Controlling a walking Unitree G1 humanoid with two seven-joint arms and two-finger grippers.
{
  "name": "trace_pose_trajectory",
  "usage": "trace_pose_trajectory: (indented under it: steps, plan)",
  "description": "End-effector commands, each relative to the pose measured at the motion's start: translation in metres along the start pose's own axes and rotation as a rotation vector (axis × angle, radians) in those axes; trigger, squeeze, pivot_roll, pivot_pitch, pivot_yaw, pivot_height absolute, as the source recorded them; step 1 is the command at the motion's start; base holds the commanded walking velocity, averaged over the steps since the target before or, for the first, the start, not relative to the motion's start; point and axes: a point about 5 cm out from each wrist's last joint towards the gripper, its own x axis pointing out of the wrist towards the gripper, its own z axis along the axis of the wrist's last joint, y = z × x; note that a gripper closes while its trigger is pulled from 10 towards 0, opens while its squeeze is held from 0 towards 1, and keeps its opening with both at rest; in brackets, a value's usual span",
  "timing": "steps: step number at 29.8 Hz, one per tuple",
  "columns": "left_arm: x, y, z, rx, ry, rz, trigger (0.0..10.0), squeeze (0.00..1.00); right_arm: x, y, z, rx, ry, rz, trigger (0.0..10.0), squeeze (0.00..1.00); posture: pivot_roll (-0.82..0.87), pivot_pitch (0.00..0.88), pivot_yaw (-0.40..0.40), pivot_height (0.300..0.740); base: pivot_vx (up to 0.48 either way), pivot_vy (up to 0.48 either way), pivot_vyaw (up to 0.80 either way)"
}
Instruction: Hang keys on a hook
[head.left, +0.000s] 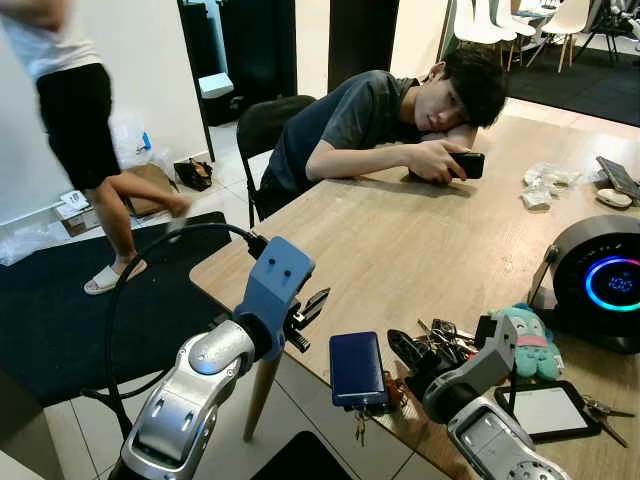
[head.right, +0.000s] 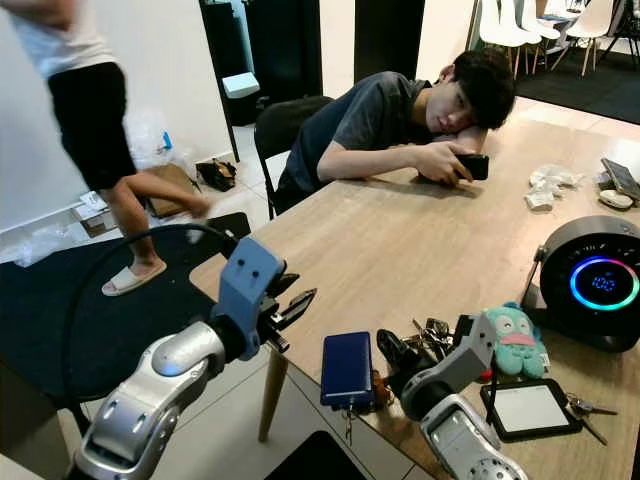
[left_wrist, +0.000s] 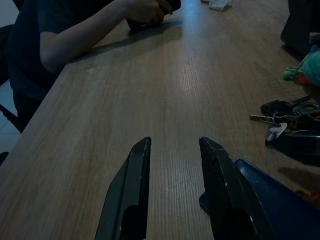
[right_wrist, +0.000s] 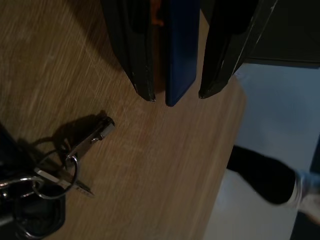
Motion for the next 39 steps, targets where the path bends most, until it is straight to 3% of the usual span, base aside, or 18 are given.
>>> trace_pose_trajectory:
  steps: [1,17,30,39]
  plan:
    - [-0.002,0.003,-0.002,0.023,0.013,0.005,10.0,0.0,0.005,0.003,-0.013,0.091,0.03,0.005,10.0,0.0,0.05,0.161,0.051,0.74,0.0,0.0,0.0]
    - [-0.002,0.005,0.0,0.025,0.008,0.014,10.0,0.0,0.015,0.008,-0.02,0.173,0.135,0.05,10.0,0.0,0.07,0.159,0.042,0.74,0.0,0.0,0.0]
    - [-0.002,0.004,0.0,0.025,0.008,0.006,10.0,0.0,0.01,0.004,-0.009,0.082,0.065,0.0,10.0,0.0,0.06,0.159,0.051,0.74,0.0,0.0,0.0]
    - [-0.001,0.003,0.0,0.026,0.008,-0.001,10.0,0.0,0.009,0.0,-0.012,0.108,0.077,-0.015,10.0,0.0,0.05,0.158,0.057,0.74,0.0,0.0,0.0]
